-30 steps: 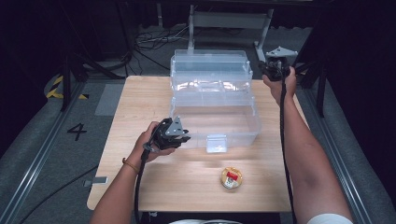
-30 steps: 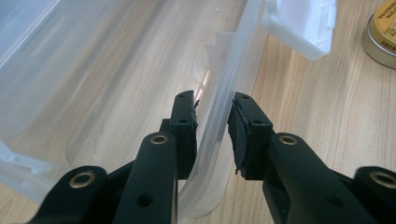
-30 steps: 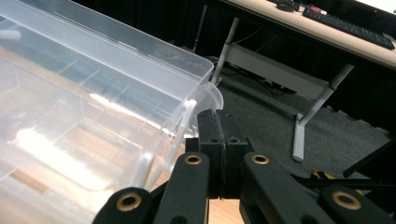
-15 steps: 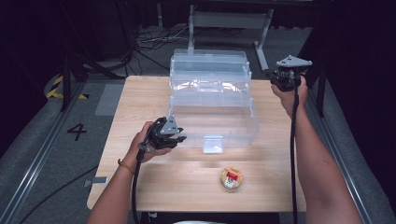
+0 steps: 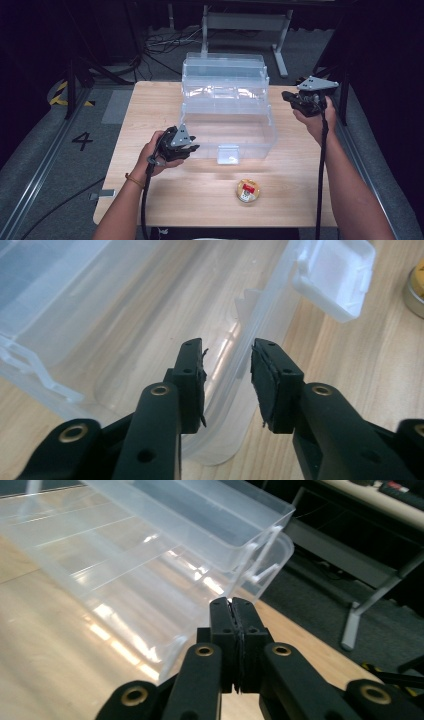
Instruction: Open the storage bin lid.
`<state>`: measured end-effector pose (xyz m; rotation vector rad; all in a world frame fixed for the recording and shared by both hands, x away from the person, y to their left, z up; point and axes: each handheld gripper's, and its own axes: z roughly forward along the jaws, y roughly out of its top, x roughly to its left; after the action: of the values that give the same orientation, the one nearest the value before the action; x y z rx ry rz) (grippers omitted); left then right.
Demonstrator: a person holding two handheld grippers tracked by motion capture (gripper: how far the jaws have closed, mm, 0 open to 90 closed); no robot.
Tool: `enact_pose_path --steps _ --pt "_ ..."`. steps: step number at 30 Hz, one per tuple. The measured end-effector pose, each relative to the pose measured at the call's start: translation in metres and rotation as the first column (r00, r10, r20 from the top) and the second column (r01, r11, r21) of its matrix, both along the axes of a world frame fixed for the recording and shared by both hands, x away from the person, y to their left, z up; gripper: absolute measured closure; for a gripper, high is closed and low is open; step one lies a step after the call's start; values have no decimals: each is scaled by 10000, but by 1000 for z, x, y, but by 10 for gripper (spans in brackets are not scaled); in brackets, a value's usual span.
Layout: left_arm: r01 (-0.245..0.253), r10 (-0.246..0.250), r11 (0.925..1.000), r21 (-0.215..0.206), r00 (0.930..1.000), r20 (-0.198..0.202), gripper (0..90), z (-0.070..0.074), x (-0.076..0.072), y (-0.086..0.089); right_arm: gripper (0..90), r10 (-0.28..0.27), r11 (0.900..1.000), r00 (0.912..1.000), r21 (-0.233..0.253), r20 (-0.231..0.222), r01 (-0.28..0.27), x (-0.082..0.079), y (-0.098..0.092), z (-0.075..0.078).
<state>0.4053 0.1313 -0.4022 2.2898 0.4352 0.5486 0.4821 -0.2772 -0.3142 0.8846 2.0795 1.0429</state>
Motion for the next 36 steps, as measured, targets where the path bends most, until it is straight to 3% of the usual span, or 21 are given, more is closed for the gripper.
enact_pose_path --steps 8,12,15,19,21,22,23,28,32,36 --pt "-123 123 9999 52 9999 63 624 2 -3 2 733 519 9986 9986 -45 -56 -519 -26 1 -5" --pt "-228 231 9997 -120 9995 236 597 7 -5 3 663 705 9974 9974 -131 -175 -707 -36 -2 -5" --pt "-277 279 9996 -87 9993 268 558 8 -7 1 593 980 9952 9946 21 -329 -980 -45 -6 -6" --pt "-674 675 9977 -40 9976 157 485 8 -7 -1 528 1163 9932 9921 -53 -480 -1167 -51 -7 -6" --pt "-923 925 9957 -78 9955 193 420 9 -9 -3 462 1328 9907 9895 -227 -563 -1343 -57 -5 -5" --pt "-1091 1093 9940 -94 9935 304 331 10 -10 -3 408 1449 9886 9870 -309 -699 -1474 -61 -4 -6" --pt "-1220 1226 9924 -187 9918 349 331 12 -11 -3 408 1449 9886 9870 -309 -699 -1474 -61 -4 -6" --pt "-1726 1752 9838 -485 9829 558 277 25 -19 7 309 1724 9804 9770 -740 -1252 -1825 -72 1 -10" --pt "-1962 1972 9804 -203 9767 841 264 28 -30 15 350 2074 9656 9646 -1242 -1627 -2285 -86 5 -13" --pt "-2011 2016 9795 -134 9771 688 256 24 -40 26 335 2312 9581 9502 -1211 -2090 -2597 -95 6 -17"
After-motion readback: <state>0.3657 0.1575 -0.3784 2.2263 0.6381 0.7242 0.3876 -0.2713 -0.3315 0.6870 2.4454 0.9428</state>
